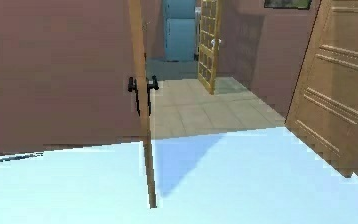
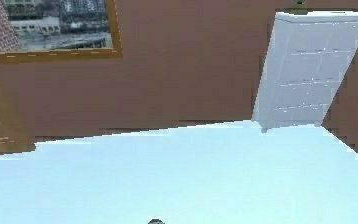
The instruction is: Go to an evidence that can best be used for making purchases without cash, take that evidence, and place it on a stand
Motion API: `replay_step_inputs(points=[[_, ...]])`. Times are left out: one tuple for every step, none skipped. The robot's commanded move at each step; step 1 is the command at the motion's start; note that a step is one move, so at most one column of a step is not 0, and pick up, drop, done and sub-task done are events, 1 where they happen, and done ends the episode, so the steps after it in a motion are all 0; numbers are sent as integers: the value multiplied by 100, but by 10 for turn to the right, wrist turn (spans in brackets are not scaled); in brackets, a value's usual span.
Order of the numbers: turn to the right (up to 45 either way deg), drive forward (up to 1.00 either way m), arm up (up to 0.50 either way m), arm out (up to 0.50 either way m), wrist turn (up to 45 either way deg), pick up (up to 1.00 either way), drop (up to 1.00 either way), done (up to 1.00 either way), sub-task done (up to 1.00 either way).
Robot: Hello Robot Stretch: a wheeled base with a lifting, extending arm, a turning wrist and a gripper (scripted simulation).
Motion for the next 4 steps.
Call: replay_step_inputs(points=[[120,0,0,0,0,0,0,0,0],[0,15,0,0,0,0,0,0,0],[120,0,0,0,0,0,0,0,0],[0,100,0,0,0,0,0,0,0]])
